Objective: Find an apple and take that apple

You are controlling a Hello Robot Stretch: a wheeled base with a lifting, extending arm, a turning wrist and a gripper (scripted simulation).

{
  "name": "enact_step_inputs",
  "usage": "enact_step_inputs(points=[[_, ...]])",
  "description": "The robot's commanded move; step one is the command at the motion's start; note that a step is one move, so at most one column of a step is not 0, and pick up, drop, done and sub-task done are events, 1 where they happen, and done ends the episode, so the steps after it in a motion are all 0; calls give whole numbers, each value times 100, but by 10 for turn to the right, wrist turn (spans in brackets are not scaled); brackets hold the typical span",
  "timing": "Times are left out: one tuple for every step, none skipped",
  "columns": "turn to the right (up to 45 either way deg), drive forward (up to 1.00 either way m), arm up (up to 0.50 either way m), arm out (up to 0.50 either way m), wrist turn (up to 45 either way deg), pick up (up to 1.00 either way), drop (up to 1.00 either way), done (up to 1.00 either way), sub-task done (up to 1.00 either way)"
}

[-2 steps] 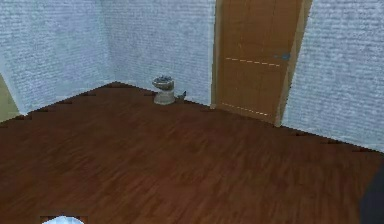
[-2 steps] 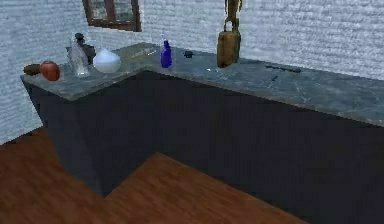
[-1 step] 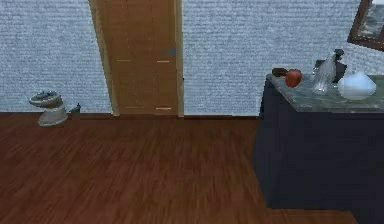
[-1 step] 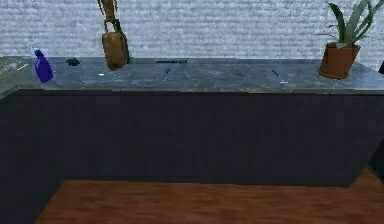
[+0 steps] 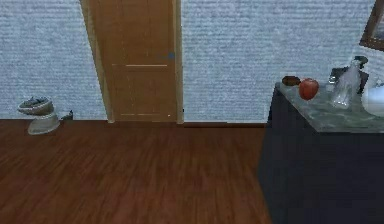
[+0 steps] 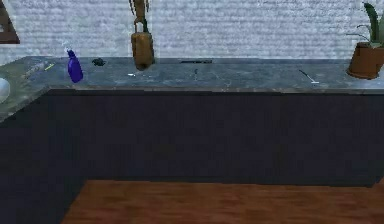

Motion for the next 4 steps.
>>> enact_step_inputs(points=[[60,0,0,0,0,0,0,0,0],[0,55,0,0,0,0,0,0,0],[-450,0,0,0,0,0,0,0,0],[0,0,50,0,0,0,0,0,0]])
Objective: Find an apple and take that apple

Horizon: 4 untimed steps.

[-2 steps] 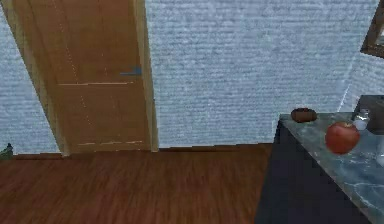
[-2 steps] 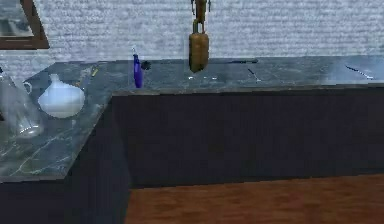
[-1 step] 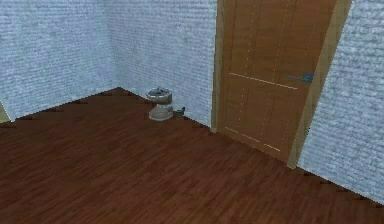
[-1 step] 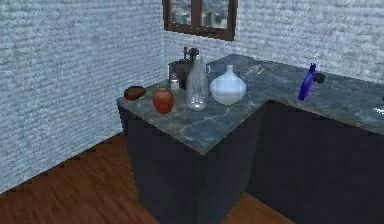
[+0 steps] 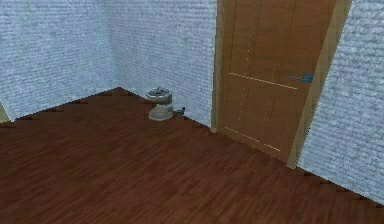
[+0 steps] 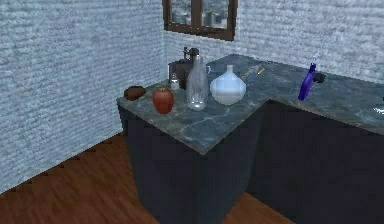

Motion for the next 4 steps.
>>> enact_step_inputs(points=[[0,0,38,0,0,0,0,0,0],[0,0,0,50,0,0,0,0,0],[0,0,0,0,450,0,0,0,0],[0,0,0,0,450,0,0,0,0]])
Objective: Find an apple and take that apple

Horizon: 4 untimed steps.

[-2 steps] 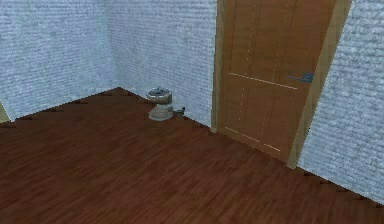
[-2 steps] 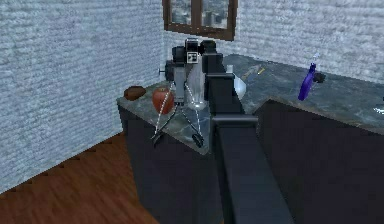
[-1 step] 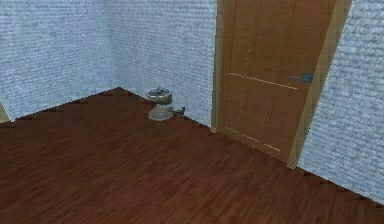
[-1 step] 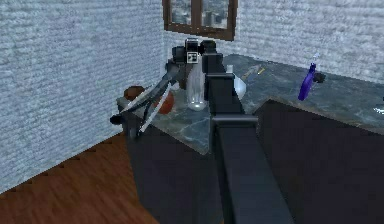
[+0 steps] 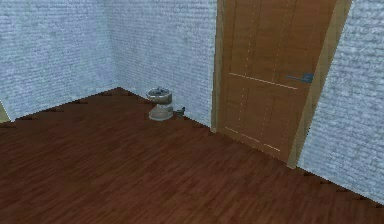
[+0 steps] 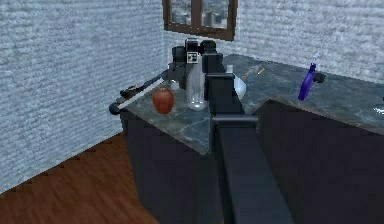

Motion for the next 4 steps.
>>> enact_step_inputs(points=[[0,0,0,0,450,0,0,0,0],[0,0,0,0,150,0,0,0,0],[0,0,-8,0,0,0,0,0,0],[0,0,0,0,0,100,0,0,0]])
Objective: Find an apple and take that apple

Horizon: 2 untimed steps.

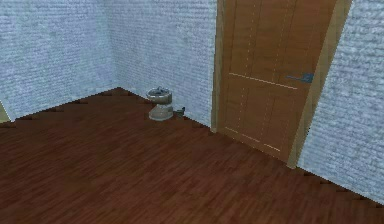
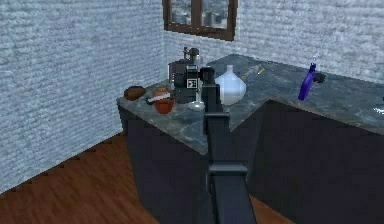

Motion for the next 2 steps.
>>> enact_step_inputs(points=[[0,0,8,0,0,0,0,0,0],[0,0,0,0,0,0,0,100,0]])
